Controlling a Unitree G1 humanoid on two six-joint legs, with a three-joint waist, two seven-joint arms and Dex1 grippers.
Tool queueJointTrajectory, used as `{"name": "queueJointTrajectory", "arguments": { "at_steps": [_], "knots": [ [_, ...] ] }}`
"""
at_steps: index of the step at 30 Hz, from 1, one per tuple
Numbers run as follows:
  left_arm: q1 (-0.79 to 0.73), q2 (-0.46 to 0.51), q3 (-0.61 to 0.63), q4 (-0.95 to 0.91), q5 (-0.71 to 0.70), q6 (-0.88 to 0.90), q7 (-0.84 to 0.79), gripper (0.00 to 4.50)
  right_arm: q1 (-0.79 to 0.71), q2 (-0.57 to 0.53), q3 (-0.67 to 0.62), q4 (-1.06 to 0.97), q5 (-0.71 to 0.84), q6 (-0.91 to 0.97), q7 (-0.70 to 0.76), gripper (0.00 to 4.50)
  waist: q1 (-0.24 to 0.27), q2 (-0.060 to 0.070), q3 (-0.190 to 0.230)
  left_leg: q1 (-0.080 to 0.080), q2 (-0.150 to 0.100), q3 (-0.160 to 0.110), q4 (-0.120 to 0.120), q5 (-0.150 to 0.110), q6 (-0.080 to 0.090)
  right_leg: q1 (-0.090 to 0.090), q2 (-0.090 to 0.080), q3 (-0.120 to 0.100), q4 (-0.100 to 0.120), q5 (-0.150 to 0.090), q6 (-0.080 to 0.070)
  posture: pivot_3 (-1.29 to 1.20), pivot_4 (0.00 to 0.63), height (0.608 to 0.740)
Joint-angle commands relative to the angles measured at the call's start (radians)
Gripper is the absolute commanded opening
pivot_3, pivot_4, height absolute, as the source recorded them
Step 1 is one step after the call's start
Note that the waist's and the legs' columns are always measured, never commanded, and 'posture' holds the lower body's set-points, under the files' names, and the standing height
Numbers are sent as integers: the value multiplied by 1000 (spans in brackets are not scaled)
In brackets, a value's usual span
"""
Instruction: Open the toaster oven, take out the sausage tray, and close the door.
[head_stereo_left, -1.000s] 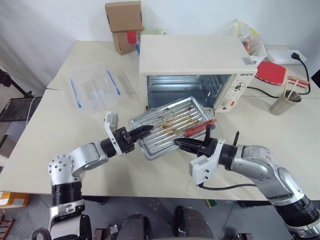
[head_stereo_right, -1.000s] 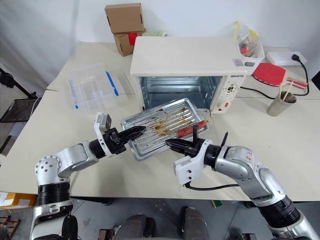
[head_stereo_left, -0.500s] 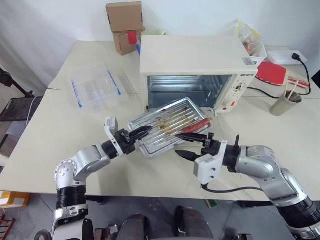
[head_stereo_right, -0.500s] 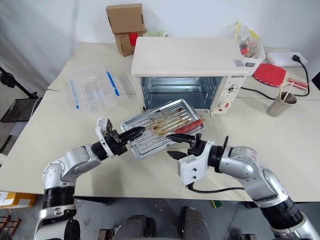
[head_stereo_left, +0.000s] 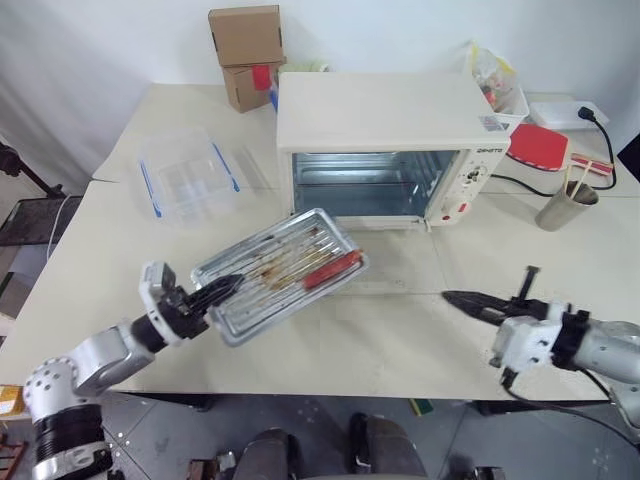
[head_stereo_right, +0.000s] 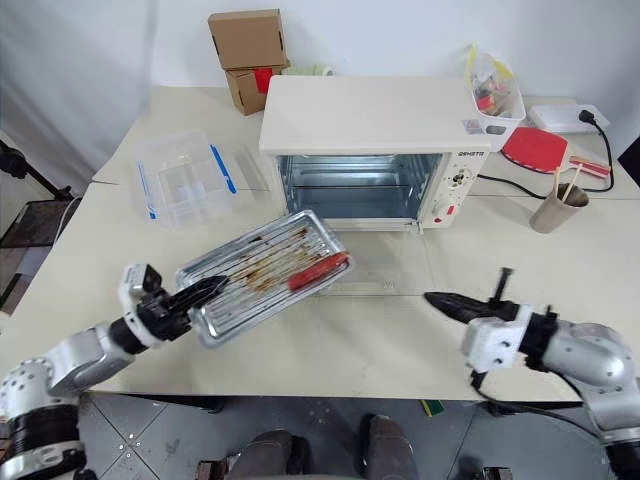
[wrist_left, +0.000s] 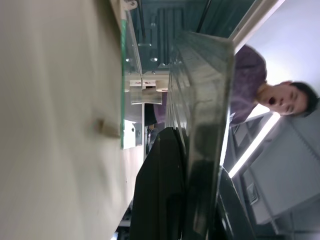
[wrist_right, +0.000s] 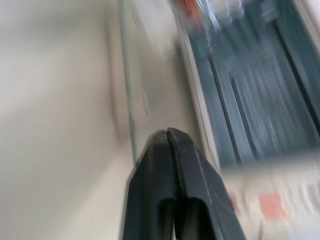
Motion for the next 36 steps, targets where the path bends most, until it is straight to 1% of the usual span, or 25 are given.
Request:
{"name": "queueJointTrajectory", "arguments": {
  "at_steps": [1, 3, 6, 7, 10, 12, 14, 18, 21, 23, 27, 30, 33, 36],
  "knots": [
    [60, 15, 59, -32, -30, -3, -80, 0, -62, -14, -31, 149, 63, -10, 18, 21, 0, 0, 0, 1, 0, 0, 0, 0, 0, 1, 0, 0, 0, 0, 0, 0, 150, 740],
    [100, 9, 82, -52, -30, -14, -100, 0, -110, -8, -2, 221, 85, 13, 59, 21, -2, 1, 0, 4, 0, 1, 0, 0, -1, 2, -1, 1, 1, -1, -1, 0, 150, 740],
    [151, -19, 109, -94, -30, -35, -123, 0, -172, 11, 69, 288, 133, 69, 178, 21, -6, 1, 0, 7, 2, 1, -1, -2, -3, 4, -1, 1, 2, -2, -3, 0, 150, 740],
    [167, -28, 117, -105, -30, -40, -130, 0, -198, 17, 91, 319, 110, 48, 188, 21, -6, 1, 0, 7, 2, 0, -1, -2, -3, 4, -1, 1, 2, -2, -3, 0, 150, 740],
    [209, -66, 143, -134, -30, -69, -115, 0, -274, 62, 130, 402, 118, 78, 236, 21, -7, 2, 1, 7, 2, 0, -1, -2, -4, 4, -1, 1, 2, -2, -3, 0, 150, 740],
    [229, -106, 178, -163, -30, -100, -105, 0, -319, 95, 159, 442, 143, 145, 302, 21, -8, 3, 1, 7, 2, 1, -1, -2, -4, 4, -2, 1, 2, -2, -3, 0, 150, 740],
    [241, -137, 200, -187, -30, -121, -94, 0, -349, 116, 169, 471, 154, 173, 336, 21, -8, 3, 1, 7, 2, 0, -1, -2, -4, 4, -2, 1, 2, -2, -3, 0, 150, 740],
    [264, -210, 244, -251, -30, -168, -59, 0, -407, 177, 165, 469, 233, 257, 422, 21, -8, 3, 1, 7, 2, 0, -1, -3, -4, 4, -2, 1, 2, -2, -3, 0, 150, 740],
    [277, -248, 261, -293, -30, -197, -29, 0, -424, 186, 162, 437, 260, 280, 478, 21, -5, 4, 1, 7, 2, 0, -2, -3, -4, 4, -2, 1, 2, -2, -3, 0, 150, 740],
    [287, -272, 270, -319, -30, -218, -5, 0, -435, 192, 143, 408, 279, 308, 470, 21, -5, 4, 1, 7, 2, 0, -2, -3, -4, 3, -2, 1, 1, -2, -3, 0, 150, 740],
    [348, -258, 284, -355, -30, -220, -13, 0, -432, 183, 98, 278, 346, 388, 457, 21, -3, 4, 1, 7, 2, 0, -3, -4, -5, 2, -2, 1, 1, -2, -3, 0, 150, 740],
    [371, -251, 307, -360, -30, -222, -38, 0, -448, 186, 48, 191, 396, 455, 410, 21, -3, 5, 2, 6, 2, 0, -5, -5, -6, 2, -2, 1, 0, -2, -4, 0, 150, 740],
    [377, -253, 308, -370, -30, -229, -44, 0, -477, 197, 7, 132, 420, 491, 357, 21, -1, 5, 2, 6, 2, 0, -5, -7, -10, 1, -3, 1, 0, -2, -4, 0, 150, 740],
    [372, -267, 295, -386, -30, -242, -37, 0, -499, 198, -30, 83, 474, 575, 328, 21, 1, 5, 2, 6, 2, 0, -5, -7, -11, 1, -3, 1, -1, -2, -4, 0, 150, 740]
  ]
}}
